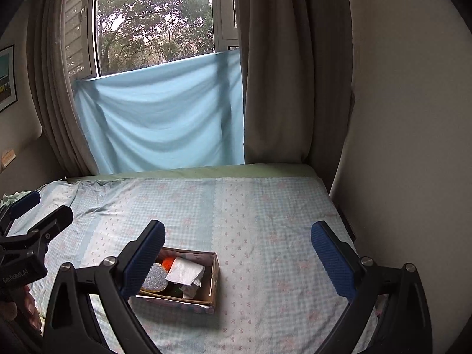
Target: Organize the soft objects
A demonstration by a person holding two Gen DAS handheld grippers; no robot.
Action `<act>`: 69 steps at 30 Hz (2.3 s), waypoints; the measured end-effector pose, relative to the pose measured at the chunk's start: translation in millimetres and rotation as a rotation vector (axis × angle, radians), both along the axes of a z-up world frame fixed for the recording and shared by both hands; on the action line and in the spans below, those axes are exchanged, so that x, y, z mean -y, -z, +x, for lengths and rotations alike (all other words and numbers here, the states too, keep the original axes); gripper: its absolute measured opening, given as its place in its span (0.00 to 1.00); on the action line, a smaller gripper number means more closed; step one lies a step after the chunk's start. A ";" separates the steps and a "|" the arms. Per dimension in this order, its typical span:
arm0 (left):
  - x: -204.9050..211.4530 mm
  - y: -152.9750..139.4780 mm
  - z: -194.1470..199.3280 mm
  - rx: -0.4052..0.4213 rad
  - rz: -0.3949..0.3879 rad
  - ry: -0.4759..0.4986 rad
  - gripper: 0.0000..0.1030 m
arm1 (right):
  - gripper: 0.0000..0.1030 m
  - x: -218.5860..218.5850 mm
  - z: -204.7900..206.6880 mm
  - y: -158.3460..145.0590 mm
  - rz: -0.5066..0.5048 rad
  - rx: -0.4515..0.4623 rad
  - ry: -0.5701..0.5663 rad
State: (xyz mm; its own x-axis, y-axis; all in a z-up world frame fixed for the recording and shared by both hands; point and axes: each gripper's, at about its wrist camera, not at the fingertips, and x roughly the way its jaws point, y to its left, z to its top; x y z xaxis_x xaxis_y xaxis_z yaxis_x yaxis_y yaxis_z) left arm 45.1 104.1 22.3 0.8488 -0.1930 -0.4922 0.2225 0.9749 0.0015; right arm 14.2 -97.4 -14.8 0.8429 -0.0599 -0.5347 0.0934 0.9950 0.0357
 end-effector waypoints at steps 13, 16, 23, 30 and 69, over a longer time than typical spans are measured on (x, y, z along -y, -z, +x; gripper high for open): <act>4.5 0.8 -8.4 0.006 0.008 -0.004 1.00 | 0.96 0.6 -6.6 -2.5 -0.007 0.017 0.000; 4.0 1.9 -9.3 0.003 0.004 -0.003 1.00 | 0.96 2.2 -8.5 -2.6 -0.007 0.016 0.003; 5.5 2.6 -9.4 0.005 0.003 -0.001 1.00 | 0.96 4.1 -9.0 -4.3 -0.007 0.015 0.008; 4.2 3.9 -10.5 0.008 0.004 -0.003 1.00 | 0.96 5.1 -8.5 -4.5 -0.009 0.018 0.008; -4.2 13.5 -0.1 0.014 0.006 -0.109 1.00 | 0.96 4.4 3.7 -0.8 -0.008 0.011 0.023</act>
State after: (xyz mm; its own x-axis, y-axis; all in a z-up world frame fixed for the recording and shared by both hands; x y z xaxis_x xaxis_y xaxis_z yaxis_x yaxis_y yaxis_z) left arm 45.0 108.3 8.8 0.8712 -0.0961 -0.4814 0.1150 0.9933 0.0098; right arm 17.8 -101.8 -14.0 0.8471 -0.0835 -0.5248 0.1160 0.9928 0.0293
